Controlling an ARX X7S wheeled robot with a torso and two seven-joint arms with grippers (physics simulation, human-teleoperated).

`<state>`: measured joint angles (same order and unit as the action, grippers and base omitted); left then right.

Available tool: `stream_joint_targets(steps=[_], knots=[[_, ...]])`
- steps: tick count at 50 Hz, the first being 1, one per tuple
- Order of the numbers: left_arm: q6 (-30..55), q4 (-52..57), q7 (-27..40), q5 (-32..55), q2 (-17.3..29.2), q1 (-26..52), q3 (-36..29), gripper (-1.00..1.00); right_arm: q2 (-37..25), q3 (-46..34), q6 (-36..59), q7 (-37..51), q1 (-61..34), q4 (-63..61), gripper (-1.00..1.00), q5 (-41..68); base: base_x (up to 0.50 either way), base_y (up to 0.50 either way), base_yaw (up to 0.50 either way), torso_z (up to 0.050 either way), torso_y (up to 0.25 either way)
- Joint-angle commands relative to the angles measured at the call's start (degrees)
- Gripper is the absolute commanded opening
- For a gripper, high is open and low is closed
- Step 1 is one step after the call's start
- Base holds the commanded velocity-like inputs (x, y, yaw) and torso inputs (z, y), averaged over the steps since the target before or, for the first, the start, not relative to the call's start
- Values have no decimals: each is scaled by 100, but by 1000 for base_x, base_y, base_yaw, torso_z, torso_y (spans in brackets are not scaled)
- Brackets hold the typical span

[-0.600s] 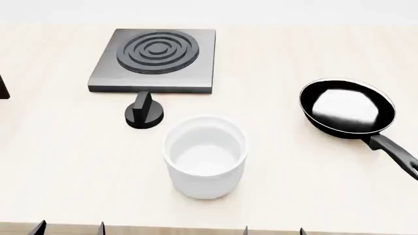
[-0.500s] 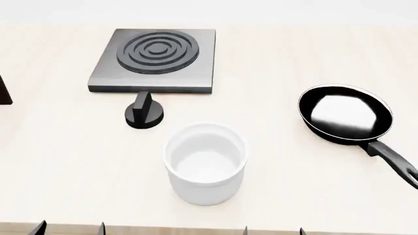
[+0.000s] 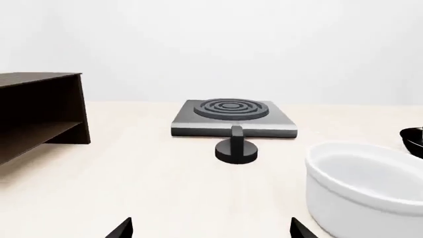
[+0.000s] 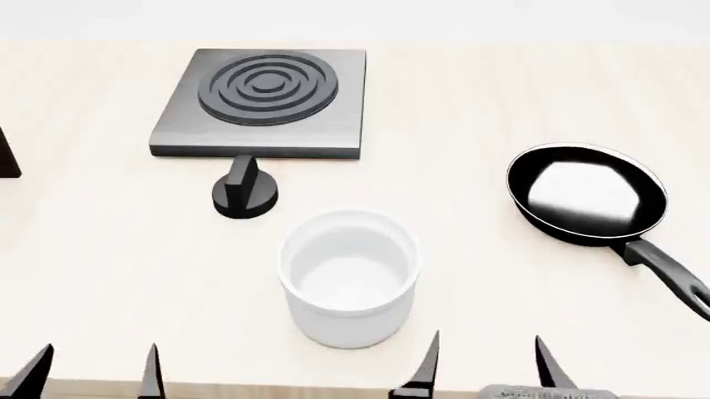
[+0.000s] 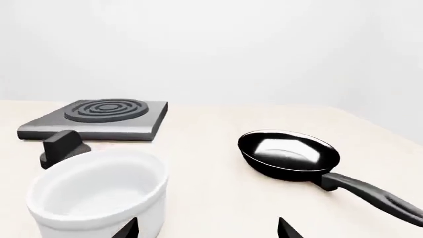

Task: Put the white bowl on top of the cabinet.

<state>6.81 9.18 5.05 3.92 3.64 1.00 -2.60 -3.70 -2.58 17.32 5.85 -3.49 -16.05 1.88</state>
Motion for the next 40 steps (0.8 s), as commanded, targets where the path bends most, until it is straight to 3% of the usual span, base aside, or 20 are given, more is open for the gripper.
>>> stream_joint_targets(steps=[1, 7, 24, 40], knots=[[1162, 1207, 256, 423, 143, 438, 213, 100, -163, 239, 1980, 202, -810, -1561, 100, 277, 0, 0, 0, 0, 0], [1740, 1524, 655, 499, 223, 1008, 569, 100, -245, 650, 2824, 410, -1513, -1883, 100, 406, 0, 0, 0, 0, 0], [2222, 1562, 1317, 698, 564, 2116, 1562, 100, -803, 1919, 3540, 596, -2707, -1800, 100, 640, 0, 0, 0, 0, 0], [1862, 1470, 1537, 760, 698, 1983, 2186, 100, -986, 2721, 3510, 703, -2840, -1745, 100, 737, 0, 0, 0, 0, 0]])
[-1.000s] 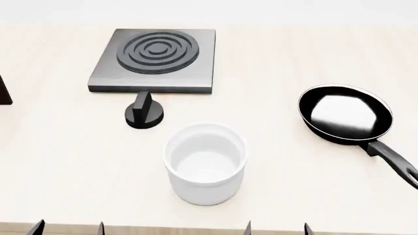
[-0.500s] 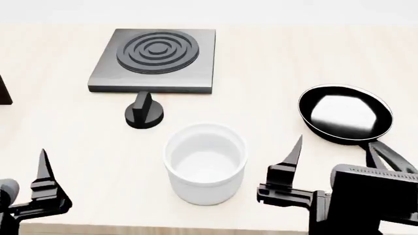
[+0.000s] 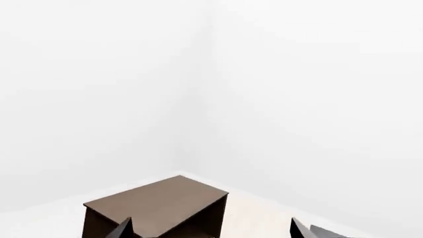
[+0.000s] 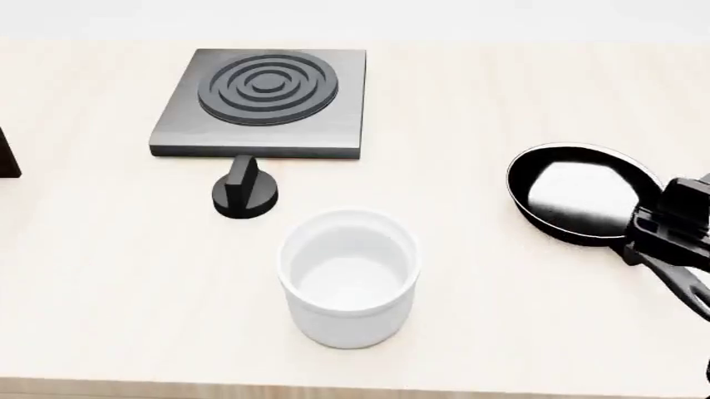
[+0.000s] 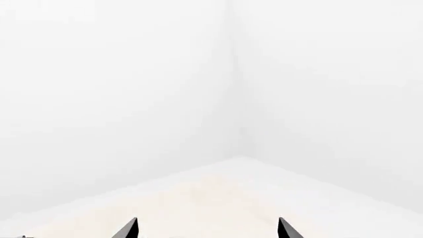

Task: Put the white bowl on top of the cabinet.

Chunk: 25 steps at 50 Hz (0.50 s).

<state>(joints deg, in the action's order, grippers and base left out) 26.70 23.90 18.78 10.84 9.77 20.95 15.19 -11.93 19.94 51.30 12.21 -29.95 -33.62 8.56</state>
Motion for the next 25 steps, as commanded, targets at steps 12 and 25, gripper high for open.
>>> stream_joint_targets(steps=[12, 25], knots=[[-172, 0, 191, 144, 113, -158, 512, 100, -337, 484, -25, 44, -18, 77, 100, -16, 0, 0, 0, 0, 0], [-275, -86, 241, 59, 165, -195, 428, 100, -377, 489, -111, 131, 33, 56, 100, -83, 2, 41, 0, 0, 0]])
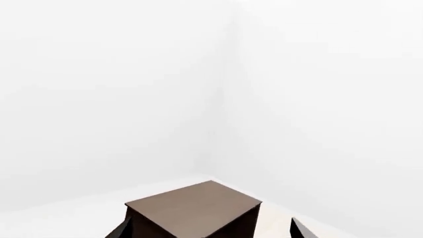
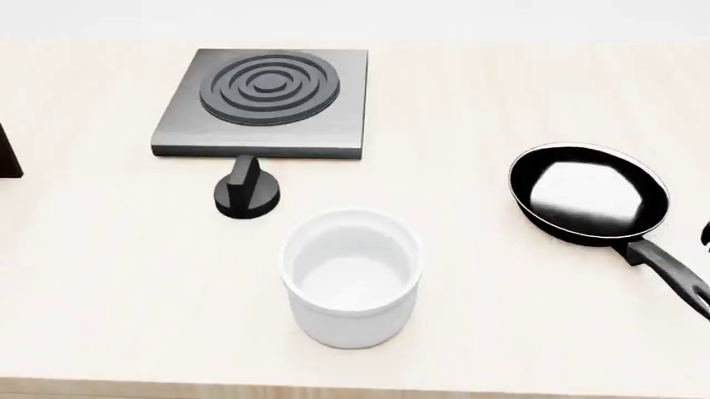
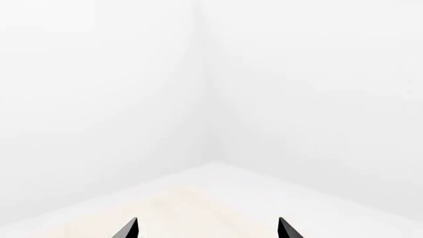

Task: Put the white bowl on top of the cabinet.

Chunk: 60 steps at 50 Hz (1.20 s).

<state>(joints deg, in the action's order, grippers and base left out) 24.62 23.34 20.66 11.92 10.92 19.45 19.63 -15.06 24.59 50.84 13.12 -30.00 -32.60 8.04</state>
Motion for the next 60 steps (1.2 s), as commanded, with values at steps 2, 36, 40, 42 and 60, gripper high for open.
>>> stream_joint_targets(steps=[2, 36, 40, 42, 60], knots=[[-81, -37, 61, -64, 61, -54, -26, 100, -88, -7, -161, 37, 76, -44, 100, -62, 49, 500, 0, 0, 0], [-120, -80, 178, 24, 102, -67, -75, 100, -126, -41, -247, 117, 126, -13, 100, -56, 55, 500, 0, 0, 0], [-178, -142, 184, 14, 110, -70, -81, 100, -138, -89, -273, 125, 144, -4, 100, -75, 56, 500, 0, 0, 0], [-140, -110, 194, 38, 118, -64, -70, 100, -151, -116, -297, 130, 157, -8, 100, -93, 18, 500, 0, 0, 0], [-139, -99, 255, 57, 156, -92, -101, 100, -224, -247, -380, 119, 233, 17, 100, -122, -97, 496, 0, 0, 0]])
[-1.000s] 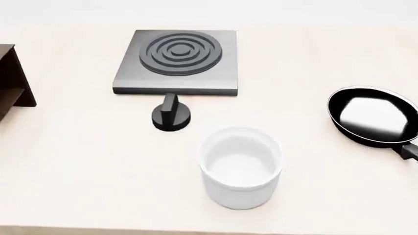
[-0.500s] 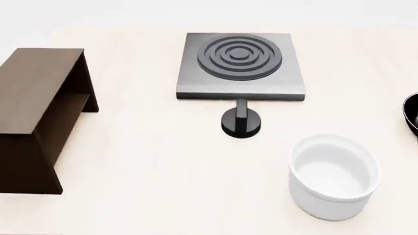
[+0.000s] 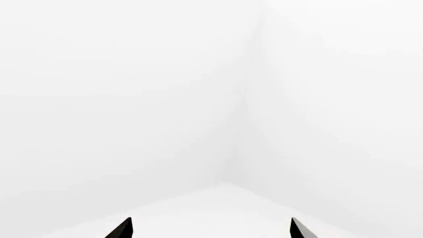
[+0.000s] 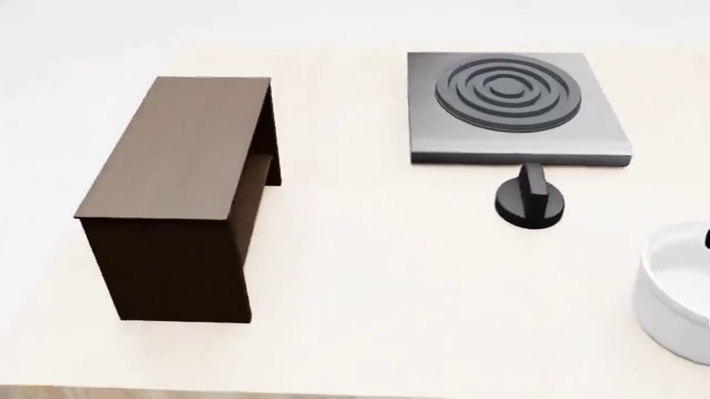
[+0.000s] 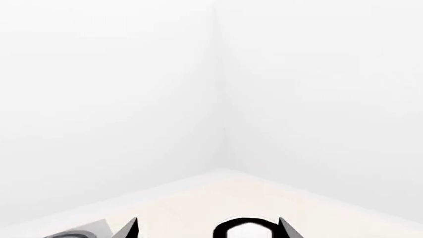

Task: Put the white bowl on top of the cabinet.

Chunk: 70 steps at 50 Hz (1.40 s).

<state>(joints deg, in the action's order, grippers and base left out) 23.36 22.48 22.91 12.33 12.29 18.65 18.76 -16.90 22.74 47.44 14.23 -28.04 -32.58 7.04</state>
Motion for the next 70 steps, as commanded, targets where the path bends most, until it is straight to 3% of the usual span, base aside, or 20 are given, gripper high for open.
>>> stream_joint_targets(steps=[1, 26, 62, 70], knots=[[-11, -7, 33, 6, 27, -15, -25, 100, -35, -55, -47, 13, 33, 0, 100, -18, -160, 469, 0, 0, 0], [-48, -44, 79, 72, 60, -23, -72, 100, 16, 59, 59, 32, -12, 19, 100, 145, -9, 75, 0, 0, 0], [-68, -71, 175, 116, 129, -38, -132, 100, -4, 49, -59, 62, 42, 41, 100, 207, 500, 0, 0, 0, 0], [-40, -52, 169, 220, 127, -44, -96, 100, 101, 157, 283, 377, -133, 133, 100, 145, 8, 0, 0, 0, 0]])
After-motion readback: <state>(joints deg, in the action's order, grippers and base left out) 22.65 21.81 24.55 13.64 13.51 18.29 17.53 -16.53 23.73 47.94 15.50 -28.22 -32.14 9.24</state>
